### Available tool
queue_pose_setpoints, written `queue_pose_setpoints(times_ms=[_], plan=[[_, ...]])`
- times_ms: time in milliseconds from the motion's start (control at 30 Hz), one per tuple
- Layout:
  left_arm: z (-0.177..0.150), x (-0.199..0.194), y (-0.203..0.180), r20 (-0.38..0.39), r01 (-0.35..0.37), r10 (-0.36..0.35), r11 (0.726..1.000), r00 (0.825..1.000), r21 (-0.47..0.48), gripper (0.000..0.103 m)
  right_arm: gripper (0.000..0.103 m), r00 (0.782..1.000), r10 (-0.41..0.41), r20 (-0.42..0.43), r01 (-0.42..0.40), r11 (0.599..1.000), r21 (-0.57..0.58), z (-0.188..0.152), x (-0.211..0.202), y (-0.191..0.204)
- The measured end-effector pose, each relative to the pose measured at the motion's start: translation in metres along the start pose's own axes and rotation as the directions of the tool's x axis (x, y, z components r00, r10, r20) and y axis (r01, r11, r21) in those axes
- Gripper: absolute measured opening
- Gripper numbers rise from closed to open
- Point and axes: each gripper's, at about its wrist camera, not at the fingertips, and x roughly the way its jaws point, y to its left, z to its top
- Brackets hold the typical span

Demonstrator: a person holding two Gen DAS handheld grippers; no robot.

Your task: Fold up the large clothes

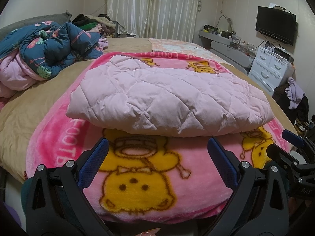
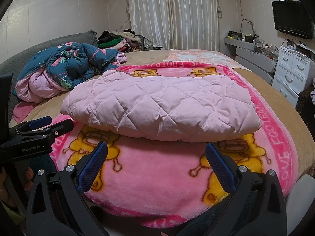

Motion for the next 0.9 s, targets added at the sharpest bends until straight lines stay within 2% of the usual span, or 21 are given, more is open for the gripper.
queue_pose_setpoints(times_ms=[900], plan=[[0.0013, -0.0012, 0.0089, 0.014, 0.005, -0.005, 1.000, 1.000, 0.006, 0.094, 0.099, 1.000, -0.003, -0.001, 0.003, 1.000, -0.002, 0.0001, 0.0003, -0.0001]])
